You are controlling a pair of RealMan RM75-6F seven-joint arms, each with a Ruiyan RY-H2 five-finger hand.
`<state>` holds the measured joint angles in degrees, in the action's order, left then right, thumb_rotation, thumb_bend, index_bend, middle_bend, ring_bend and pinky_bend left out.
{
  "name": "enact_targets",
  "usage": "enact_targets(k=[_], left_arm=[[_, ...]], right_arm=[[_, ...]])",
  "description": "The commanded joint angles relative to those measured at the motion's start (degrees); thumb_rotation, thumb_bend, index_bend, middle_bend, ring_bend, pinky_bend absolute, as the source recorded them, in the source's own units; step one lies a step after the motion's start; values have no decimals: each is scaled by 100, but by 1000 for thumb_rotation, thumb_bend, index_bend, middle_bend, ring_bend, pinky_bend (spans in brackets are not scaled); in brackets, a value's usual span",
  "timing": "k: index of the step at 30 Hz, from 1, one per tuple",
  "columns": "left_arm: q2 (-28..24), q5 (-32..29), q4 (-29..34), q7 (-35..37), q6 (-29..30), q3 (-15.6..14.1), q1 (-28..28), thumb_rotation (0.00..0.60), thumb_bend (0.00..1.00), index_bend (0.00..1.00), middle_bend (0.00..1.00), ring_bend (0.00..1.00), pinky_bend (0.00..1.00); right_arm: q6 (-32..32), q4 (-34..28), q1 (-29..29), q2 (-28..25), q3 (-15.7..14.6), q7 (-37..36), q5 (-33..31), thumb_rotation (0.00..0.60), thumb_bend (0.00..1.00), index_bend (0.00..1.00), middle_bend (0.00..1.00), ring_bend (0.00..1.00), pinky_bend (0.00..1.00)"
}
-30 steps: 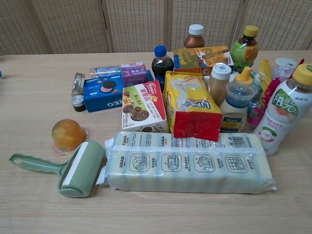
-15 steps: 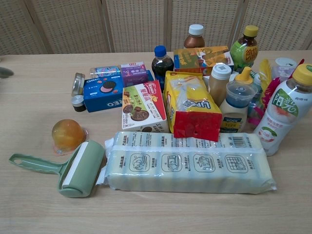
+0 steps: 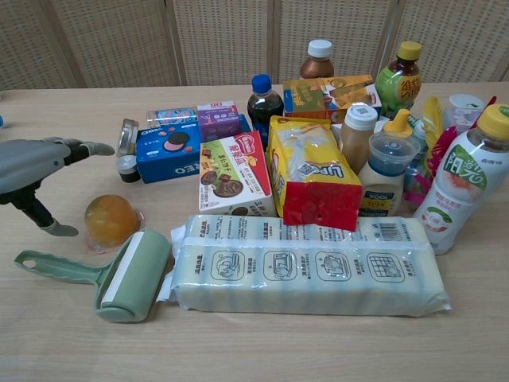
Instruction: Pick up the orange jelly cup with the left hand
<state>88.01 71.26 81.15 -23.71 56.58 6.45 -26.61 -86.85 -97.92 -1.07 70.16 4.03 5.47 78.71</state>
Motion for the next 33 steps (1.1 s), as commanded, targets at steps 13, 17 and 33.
enact_targets(k=[13, 17, 33], left_arm=[[1073, 270, -1322, 562, 96, -130, -262, 600, 0, 341, 255, 445, 13], [1221, 323, -1611, 646, 110, -166, -284, 600, 0, 377, 269, 447, 122], [1485, 376, -2148, 884, 262, -76, -340, 600, 23, 593, 444, 636, 537]], right_arm=[[32, 10, 50, -43, 41, -14, -56, 392, 150, 0, 0, 0, 0], [61, 11, 51, -41, 53, -3, -81, 393, 150, 0, 0, 0, 0], [147, 41, 11, 3, 113, 32, -115, 393, 149, 0, 0, 0, 0]])
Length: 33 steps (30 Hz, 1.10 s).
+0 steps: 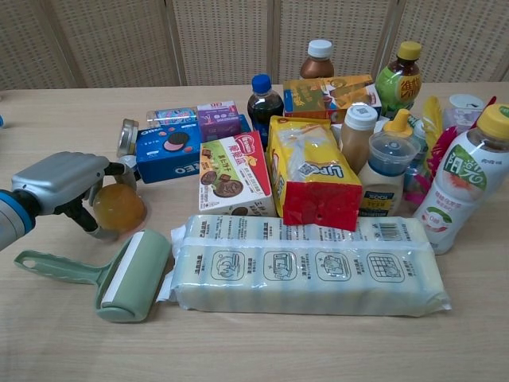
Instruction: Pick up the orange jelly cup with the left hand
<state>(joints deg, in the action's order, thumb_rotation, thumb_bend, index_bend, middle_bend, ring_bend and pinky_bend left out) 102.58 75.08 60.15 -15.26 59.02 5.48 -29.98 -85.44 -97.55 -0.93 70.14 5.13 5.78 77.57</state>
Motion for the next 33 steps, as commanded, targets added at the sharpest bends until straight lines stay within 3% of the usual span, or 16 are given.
enact_targets(k=[1, 8, 21, 33], left_arm=[[32, -2, -65, 60, 33, 29, -4, 600, 32, 598, 453, 643, 545], [-274, 43, 315, 209, 277, 190, 2, 600, 50, 604, 467, 651, 555], [-1852, 101, 2683, 314, 937, 852, 42, 600, 44, 611, 476, 650, 555], [-2895, -139, 4098, 717, 1426, 1614, 74, 600, 43, 616, 487, 651, 555]], right_arm=[[4, 8, -3, 5, 6, -2, -1, 393, 149, 0, 0, 0, 0], [22, 36, -6, 15, 14, -36, 6, 391, 149, 0, 0, 0, 0], [90, 178, -34, 127, -18, -168, 89, 391, 149, 0, 0, 0, 0], [111, 315, -41, 267, -61, -313, 204, 392, 149, 0, 0, 0, 0]])
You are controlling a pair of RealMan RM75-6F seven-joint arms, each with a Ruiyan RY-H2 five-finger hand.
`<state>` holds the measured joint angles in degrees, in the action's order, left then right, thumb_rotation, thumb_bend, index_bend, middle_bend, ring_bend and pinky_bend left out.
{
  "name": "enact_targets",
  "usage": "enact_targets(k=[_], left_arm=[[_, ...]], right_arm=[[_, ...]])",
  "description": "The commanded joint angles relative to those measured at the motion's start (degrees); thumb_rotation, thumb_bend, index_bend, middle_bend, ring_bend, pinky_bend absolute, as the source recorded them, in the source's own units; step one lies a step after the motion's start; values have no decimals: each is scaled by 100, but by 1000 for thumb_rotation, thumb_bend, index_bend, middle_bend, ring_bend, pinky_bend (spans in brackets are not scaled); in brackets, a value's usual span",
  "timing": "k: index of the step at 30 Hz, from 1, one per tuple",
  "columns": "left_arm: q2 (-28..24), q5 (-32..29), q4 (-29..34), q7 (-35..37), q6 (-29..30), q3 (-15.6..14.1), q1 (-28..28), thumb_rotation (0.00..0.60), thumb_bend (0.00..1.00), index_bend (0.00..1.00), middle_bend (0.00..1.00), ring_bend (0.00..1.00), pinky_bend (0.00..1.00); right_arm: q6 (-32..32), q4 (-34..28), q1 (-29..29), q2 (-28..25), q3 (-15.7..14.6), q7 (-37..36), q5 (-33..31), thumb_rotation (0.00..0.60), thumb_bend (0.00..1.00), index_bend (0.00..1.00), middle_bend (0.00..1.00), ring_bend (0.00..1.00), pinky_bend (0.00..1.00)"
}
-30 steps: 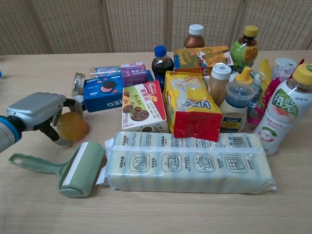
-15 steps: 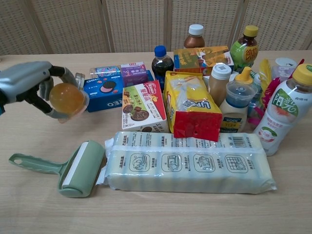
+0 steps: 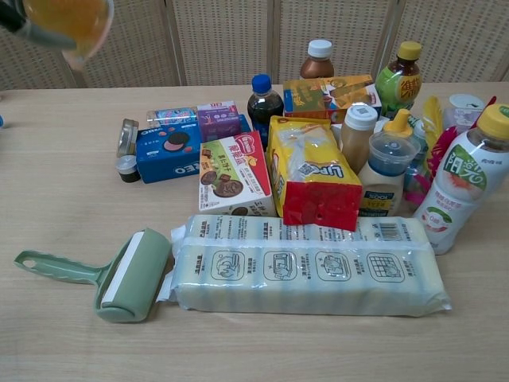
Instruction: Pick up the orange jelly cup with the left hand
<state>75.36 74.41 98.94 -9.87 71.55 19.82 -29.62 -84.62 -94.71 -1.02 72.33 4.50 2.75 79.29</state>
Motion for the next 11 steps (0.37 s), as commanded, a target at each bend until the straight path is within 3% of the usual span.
enact_targets(k=[1, 11], left_arm=[[-229, -91, 288, 237, 213, 225, 54, 600, 44, 616, 487, 651, 556], [-555, -151, 537, 449, 417, 277, 150, 600, 41, 616, 493, 651, 550]], right_arm=[[43, 42, -49, 75, 3, -15, 48, 392, 150, 0, 0, 0, 0], [158, 65, -154, 177, 25, 76, 63, 391, 150, 0, 0, 0, 0]])
